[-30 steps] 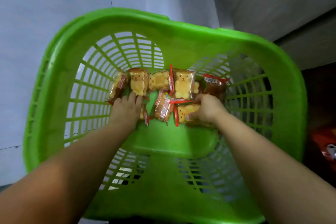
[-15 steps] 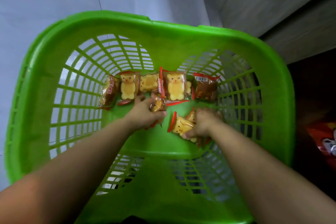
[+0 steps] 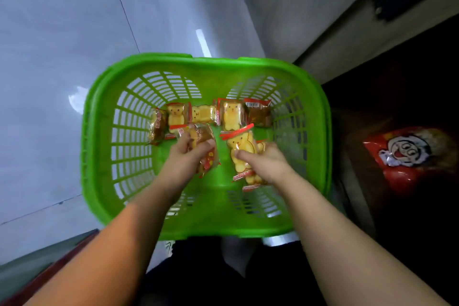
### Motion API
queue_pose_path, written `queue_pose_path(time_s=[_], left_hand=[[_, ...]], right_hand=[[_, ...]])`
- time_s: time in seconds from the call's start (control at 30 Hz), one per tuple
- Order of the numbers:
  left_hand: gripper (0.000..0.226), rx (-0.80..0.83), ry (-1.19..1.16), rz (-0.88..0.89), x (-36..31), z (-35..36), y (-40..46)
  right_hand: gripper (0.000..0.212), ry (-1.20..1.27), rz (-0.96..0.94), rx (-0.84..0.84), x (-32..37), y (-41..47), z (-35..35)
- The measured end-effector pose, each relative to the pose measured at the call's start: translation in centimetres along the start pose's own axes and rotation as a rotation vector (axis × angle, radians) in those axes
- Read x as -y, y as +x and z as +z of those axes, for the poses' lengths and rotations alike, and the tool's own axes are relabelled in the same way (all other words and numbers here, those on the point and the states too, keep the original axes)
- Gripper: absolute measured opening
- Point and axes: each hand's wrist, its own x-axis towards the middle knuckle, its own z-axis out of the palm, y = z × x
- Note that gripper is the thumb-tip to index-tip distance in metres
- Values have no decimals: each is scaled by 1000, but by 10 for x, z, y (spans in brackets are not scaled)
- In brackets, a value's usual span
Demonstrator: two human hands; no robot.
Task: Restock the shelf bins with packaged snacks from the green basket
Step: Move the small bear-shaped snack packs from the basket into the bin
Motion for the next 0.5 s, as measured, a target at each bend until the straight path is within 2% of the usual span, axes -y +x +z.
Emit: queue_pose_path(time_s=[0.13,0.2,0.3,0.37,0.5], left_hand=[[20,-51,-69,141,-85,11,-112],[20,-39,-67,204,-140,12,-174],[31,2,58,332,-219,11,-265],[32,57,165,406,-267,16,-317],[22,275,313,574,-335,50,-397]], right_hand=[[53,386,-66,-65,43,-133,-31],[49,494,-128,-110,68,-209,-56],[39,572,-257,-174,97,-322,-103],[41,586,-309,-214,109,-392,-138],[37,646,-381,-313,106,-503,-208]])
